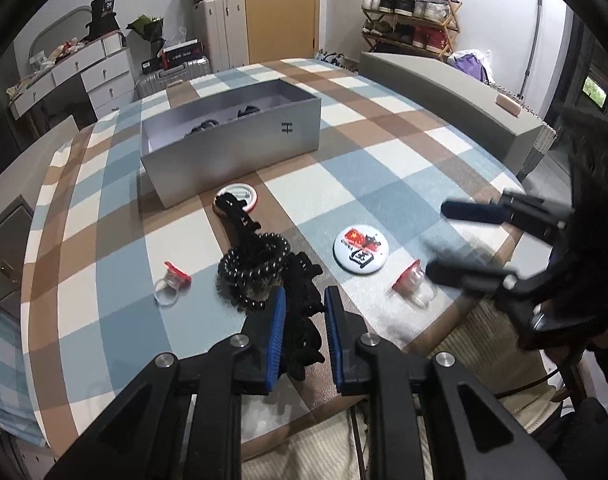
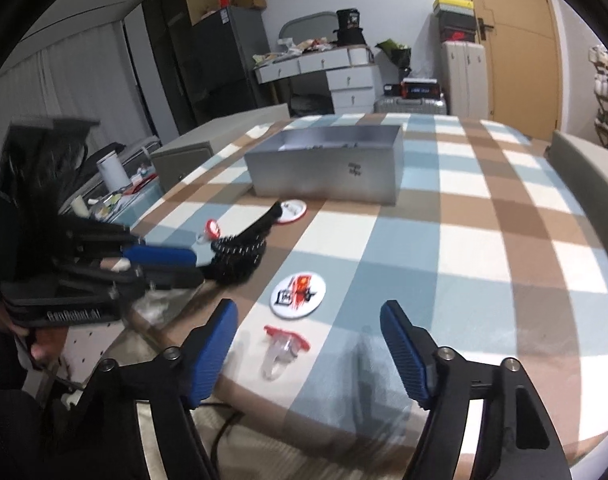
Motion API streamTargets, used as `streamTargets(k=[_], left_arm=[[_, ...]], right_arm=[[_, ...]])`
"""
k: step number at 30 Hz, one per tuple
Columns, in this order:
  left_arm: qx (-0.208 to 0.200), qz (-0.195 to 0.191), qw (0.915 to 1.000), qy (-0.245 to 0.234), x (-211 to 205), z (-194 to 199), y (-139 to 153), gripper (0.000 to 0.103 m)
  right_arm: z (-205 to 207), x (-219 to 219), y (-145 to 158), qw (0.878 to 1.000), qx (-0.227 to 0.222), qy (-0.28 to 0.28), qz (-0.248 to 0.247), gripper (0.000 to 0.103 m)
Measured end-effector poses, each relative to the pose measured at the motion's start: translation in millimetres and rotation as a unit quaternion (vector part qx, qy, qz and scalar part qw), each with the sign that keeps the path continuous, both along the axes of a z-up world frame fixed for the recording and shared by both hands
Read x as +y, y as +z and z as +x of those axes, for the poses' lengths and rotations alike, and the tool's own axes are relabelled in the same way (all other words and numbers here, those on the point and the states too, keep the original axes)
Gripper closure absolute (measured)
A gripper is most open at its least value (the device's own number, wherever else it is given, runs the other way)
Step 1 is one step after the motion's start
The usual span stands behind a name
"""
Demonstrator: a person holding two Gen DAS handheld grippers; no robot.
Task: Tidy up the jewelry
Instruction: 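Grasp a clear red-topped ring with the right gripper while the left gripper holds the clip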
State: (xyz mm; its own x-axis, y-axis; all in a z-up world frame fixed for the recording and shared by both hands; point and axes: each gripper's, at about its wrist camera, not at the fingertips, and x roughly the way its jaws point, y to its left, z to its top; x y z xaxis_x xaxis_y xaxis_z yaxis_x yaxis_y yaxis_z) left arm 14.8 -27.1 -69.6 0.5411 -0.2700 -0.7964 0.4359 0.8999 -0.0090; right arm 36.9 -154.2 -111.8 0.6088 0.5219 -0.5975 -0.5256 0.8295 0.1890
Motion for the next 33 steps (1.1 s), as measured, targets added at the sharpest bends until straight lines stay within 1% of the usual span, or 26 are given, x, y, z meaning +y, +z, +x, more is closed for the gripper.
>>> streamTargets(k=[1, 3, 5, 7, 8, 10, 13, 16, 20, 23, 25, 28, 31, 32, 33], left_arm=[[-0.001, -0.001, 1.0000, 0.001, 1, 1, 1, 0.089], [0.000, -0.003, 1.0000, 0.003, 3, 2, 1, 0.089], [0.005, -0.005, 1.0000, 0.006, 5, 3, -1, 0.089], [0.012, -0.002, 0.9999, 0.012, 7, 5, -5, 0.090], [0.017, -0.003, 0.9998, 0.012, 8, 5, -7, 0.090], [0.027, -0.009, 0.9995, 0.014, 9, 4, -10, 0.090], [0.037, -0.015, 0.9990, 0.018, 12, 5, -15, 0.090], [0.049, -0.024, 0.9983, 0.020, 15, 6, -18, 0.090], [0.043, -0.029, 0.9984, 0.020, 18, 4, -14, 0.090], [0.037, -0.046, 0.9982, 0.013, 20, 3, -6, 0.091], [0.028, -0.047, 0.9984, 0.010, 20, 2, 0, 0.100], [0.018, -0.041, 0.9990, 0.003, 16, 2, 2, 0.100], [0.034, -0.037, 0.9987, 0.004, 15, 7, -7, 0.100], [0.045, -0.042, 0.9981, 0.002, 16, 9, -13, 0.100], [0.044, -0.051, 0.9977, 0.003, 18, 9, -12, 0.100]], right_arm=[[-1, 2, -2, 1.000, 0.003, 0.006, 0.000, 0.034], [-4, 7, -5, 1.000, 0.008, 0.018, -0.007, 0.041], [-6, 12, -8, 1.000, 0.010, 0.023, -0.018, 0.045], [-6, 15, -12, 0.999, 0.014, 0.026, -0.026, 0.055], [-6, 17, -13, 0.999, 0.017, 0.029, -0.030, 0.061], [-7, 18, -15, 0.999, 0.018, 0.028, -0.037, 0.065], [-5, 18, -17, 0.999, 0.020, 0.027, -0.037, 0.079], [-6, 17, -17, 0.999, 0.017, 0.026, -0.035, 0.086], [-10, 17, -13, 0.999, 0.002, 0.028, -0.033, 0.086], [-13, 15, -5, 0.999, -0.010, 0.026, -0.022, 0.086], [-13, 14, 0, 0.999, -0.016, 0.023, -0.015, 0.086], [-10, 12, 6, 1.000, -0.020, 0.020, -0.004, 0.086], [-6, 14, 6, 1.000, -0.015, 0.016, 0.001, 0.086], [-6, 14, 6, 1.000, -0.014, 0.016, 0.003, 0.086], [-6, 14, 6, 1.000, -0.014, 0.015, 0.004, 0.086]])
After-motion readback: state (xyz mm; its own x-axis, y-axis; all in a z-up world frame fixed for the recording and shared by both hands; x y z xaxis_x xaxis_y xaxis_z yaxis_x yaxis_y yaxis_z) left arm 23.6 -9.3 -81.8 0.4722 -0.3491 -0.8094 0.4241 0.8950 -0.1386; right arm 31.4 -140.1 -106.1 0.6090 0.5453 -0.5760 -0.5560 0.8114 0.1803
